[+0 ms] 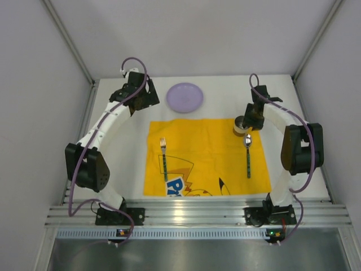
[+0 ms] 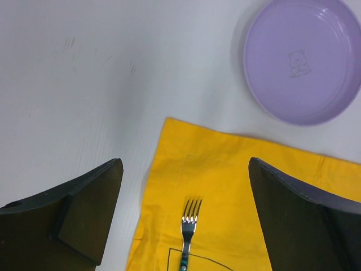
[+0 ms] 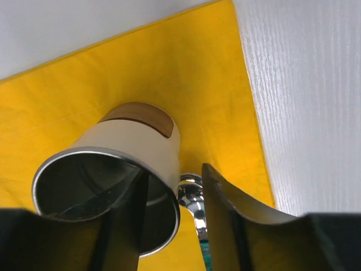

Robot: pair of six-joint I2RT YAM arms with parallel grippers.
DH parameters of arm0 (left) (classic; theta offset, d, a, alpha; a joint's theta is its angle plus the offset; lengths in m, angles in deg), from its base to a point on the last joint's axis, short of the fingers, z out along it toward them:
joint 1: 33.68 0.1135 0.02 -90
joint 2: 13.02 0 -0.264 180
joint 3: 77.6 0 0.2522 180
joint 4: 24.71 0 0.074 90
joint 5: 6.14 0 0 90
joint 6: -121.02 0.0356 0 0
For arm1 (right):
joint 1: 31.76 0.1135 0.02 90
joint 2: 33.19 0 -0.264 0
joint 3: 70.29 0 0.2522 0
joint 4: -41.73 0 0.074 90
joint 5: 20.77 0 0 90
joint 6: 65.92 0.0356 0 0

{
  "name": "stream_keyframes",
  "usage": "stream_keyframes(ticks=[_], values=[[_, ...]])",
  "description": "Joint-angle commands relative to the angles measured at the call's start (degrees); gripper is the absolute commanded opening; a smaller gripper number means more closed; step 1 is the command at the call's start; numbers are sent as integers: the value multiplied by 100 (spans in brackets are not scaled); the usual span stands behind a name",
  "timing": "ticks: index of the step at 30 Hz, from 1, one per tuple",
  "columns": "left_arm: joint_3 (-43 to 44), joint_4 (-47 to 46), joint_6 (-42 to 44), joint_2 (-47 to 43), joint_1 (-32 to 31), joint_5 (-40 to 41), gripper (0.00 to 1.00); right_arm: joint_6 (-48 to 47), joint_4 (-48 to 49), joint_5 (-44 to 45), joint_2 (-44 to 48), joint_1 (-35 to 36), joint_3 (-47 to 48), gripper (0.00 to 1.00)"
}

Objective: Set the dinner table for one person

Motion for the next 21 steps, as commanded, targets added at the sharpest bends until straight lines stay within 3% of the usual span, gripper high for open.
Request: stream_keyframes(ticks=[1,2,4,12,21], values=[[309,-558,170,221,152,-221,98,-4,284,-261,161,-9,-205,49],[589,-505,152,527,170,-449,98,-4,267,-262,231,-9,-213,73],[854,-417,144,862,205,-643,98,13,179,-218,442,-17,-179,92],[1733,-847,91,2259,205,-1294,98,13,-287,-341,1653,-9,-187,94],[2613,-953,-111,3588,205,-1936,97,-31,-919,-236,3192,-26,-837,94]])
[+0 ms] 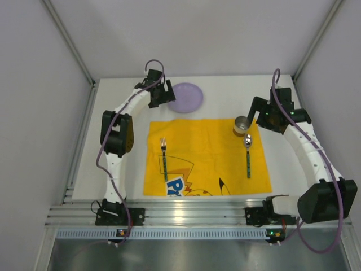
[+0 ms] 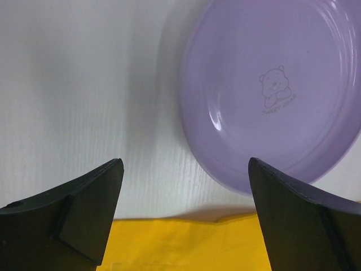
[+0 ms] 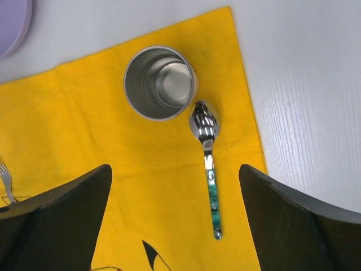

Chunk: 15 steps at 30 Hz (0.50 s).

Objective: Set the dinner table for one person

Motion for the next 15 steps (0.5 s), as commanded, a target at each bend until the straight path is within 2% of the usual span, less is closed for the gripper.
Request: stream_keyframes(ticks=[1,5,9,10,11,13,15], values=[[375,-321,-150,377,10,-347,97,-48,-489,64,433,-26,-295,94],[393,-427,-300,650,10,-479,95,-66,-648,90,846,-96,-524,94],[489,-532,-449,905,10,-576,88,-101,-692,99,978,-114,-709,93],[559,-550,-502,949,10,-602,79,-110,-701,108,979,-114,-753,93],[595,-576,-529,1045,10,-620,75,-101,-701,99,961,-123,-770,93],[709,-637,-677,1151,19,-734,56,-110,-701,82,935,-123,-771,92],[805,-673,-792,1309,28,-821,47,-127,-701,73,891,-123,-736,92]])
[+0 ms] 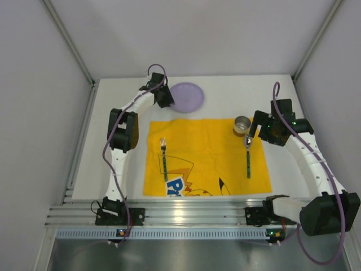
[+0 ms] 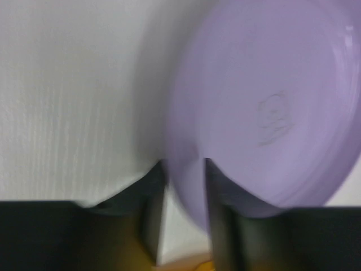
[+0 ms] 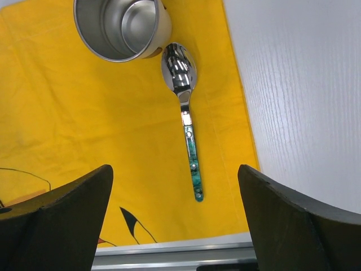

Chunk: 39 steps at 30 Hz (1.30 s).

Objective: Set the dinner table for one person

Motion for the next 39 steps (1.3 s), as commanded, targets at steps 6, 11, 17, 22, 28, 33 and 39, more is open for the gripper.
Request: stream_keyframes(ticks=[6,11,17,22,28,33,39], values=[[618,-255,-565,257,194,-309,0,-160,3,-2,-96,-81,356,89],[644,-616,-530,-525,432,-923,0,-117,-23,-19,-157,-81,646,89],[-118,-388,23,-1638,354,-1925,0,68,-32,-186,-315,-73,1130,92],[-2293,-97,840,-2809,-568,-1646,0,68,-85,-204,-474,-64,1394,93],[-4039,-282,754,-3672,-1580,-1276,0,85,-111,-160,-281,-64,1271,95],[-4252,-72,745,-3699,-2090,-811,0,86,-155,-169,-26,-64,1017,95],[-4409,122,648,-3734,-2239,-265,12,86,-217,-143,264,-64,762,96]])
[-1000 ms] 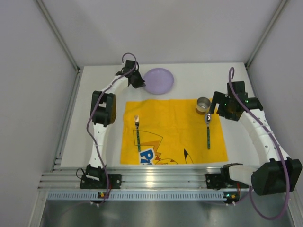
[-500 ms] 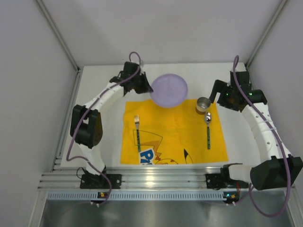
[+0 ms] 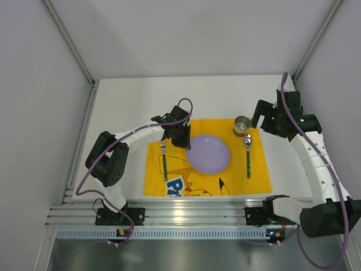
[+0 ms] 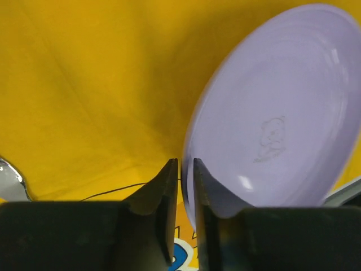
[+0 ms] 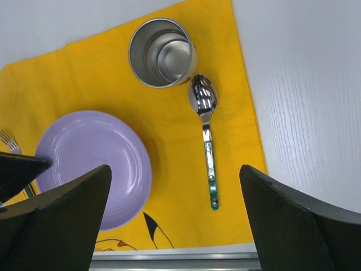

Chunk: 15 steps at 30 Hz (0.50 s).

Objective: Set the dinner table for one person

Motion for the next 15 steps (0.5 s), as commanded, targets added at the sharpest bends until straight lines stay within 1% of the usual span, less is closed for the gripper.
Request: stream_keyframes(ticks=[1,2,3,4,5,7,8,9,10,11,12,13,14,15], values=[[-75,-79,-69,-223,-78,415,27,57,-86,24,275,-64,-133,96],[-119,-88,-86,-284,-95,494,41,48,-86,32,336,-64,-159,98],[-198,-122,-104,-346,-104,538,64,40,-94,24,372,-64,-220,98],[-233,-114,-113,-416,-104,608,77,40,-94,15,398,-64,-247,100],[-242,-105,-113,-487,-104,696,98,22,-94,-55,460,-64,-265,100],[-164,104,36,-846,-87,1221,99,5,-94,-108,513,-64,-274,100],[-129,184,98,-1022,-43,1450,99,-13,-68,-273,565,-64,-265,100],[-111,254,272,-1380,27,1957,99,-4,-59,-423,600,-55,-265,100],[-128,325,335,-1566,106,2258,99,13,-25,-511,636,-64,-265,100],[-163,430,396,-1751,402,2574,99,57,37,-669,740,-55,-282,100],[-337,431,519,-2136,614,2830,99,101,72,-731,811,-55,-300,100],[-505,396,590,-2348,842,3302,99,153,177,-776,960,-55,-335,100],[-732,39,712,-2577,1410,3316,99,250,248,-872,1066,-46,-448,100],[-1326,-260,1114,-3075,1712,3159,99,303,335,-925,1171,-38,-519,100]])
